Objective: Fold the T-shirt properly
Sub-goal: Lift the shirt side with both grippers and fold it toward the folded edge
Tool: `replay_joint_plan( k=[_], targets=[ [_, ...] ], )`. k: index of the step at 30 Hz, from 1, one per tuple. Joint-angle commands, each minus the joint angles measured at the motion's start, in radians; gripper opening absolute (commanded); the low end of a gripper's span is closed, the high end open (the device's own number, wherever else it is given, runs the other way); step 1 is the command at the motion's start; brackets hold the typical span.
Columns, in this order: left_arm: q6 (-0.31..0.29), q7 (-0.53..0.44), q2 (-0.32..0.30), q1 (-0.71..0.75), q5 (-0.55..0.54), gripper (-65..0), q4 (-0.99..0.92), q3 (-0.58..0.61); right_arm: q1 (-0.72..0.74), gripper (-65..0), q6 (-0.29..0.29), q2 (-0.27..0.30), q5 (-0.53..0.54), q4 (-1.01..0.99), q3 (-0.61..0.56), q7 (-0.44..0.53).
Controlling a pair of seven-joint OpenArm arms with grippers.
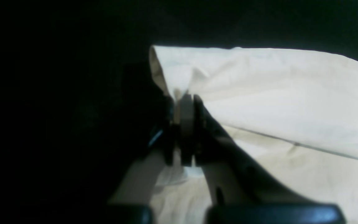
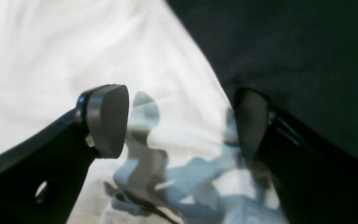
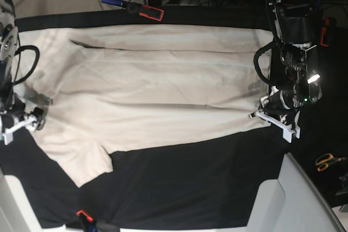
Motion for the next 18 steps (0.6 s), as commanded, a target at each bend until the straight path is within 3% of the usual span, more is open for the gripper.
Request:
replay_joint_plan(
  k=[1,6,15,18],
  targets=[
    [-0.004,-0.016,-0.013,-0.020,-0.005,-65.0,0.019,-0.003,0.021,-15.5,0.010,0.005,0.007,0.012,-0.013,-0.008],
    [-0.004,-0.016,-0.013,-0.020,-0.005,-65.0,0.019,-0.003,0.023,-17.0,0.008,0.001,0.007,0.014,-0.014,-0.007],
    [-0.004,-0.016,-0.013,-0.020,-0.005,-65.0,0.019,-0.003,0.016,-58.5,0.006,-0.001,0.007,0.014,-0.016,0.081],
    [-0.004,-0.016,-0.013,-0.020,-0.005,-65.0,0.019,-0.003,0.016,-61.8,0.006,-0.001,0.007,0.014,-0.014,0.102]
  ],
)
